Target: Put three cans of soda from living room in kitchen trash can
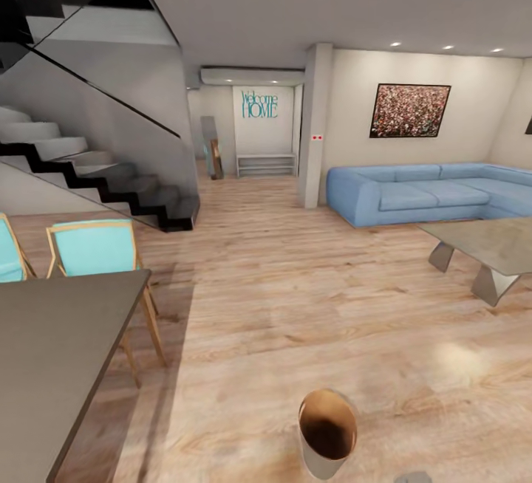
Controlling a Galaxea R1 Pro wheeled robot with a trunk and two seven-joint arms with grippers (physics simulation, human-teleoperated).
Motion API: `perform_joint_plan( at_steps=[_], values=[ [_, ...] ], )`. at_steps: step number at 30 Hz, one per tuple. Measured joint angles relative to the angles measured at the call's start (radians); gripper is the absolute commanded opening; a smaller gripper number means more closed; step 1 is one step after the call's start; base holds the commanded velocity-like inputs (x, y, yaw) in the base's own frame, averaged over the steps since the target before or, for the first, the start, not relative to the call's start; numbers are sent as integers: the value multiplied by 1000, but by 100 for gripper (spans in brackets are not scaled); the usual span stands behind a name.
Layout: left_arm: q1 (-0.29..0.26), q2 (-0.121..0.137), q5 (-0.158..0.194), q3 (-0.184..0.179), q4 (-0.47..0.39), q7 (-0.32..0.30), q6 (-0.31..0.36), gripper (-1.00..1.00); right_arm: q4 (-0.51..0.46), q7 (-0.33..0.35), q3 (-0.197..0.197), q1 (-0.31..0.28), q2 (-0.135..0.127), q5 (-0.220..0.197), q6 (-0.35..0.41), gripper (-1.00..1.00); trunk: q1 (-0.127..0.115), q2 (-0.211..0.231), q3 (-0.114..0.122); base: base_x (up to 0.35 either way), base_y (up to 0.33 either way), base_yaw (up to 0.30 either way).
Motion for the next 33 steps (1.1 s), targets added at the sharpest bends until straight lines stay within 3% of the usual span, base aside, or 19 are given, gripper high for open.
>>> perform_joint_plan(
  at_steps=[17,33],
  values=[
    [0,0,1,2,0,0,0,100,0,0,0,0,0,0,0,100,0,0,0,173,0,0],
    [0,0,1,2,0,-2,0,100,0,0,0,0,0,0,0,100,0,0,-1,18,0,0]
  ],
)
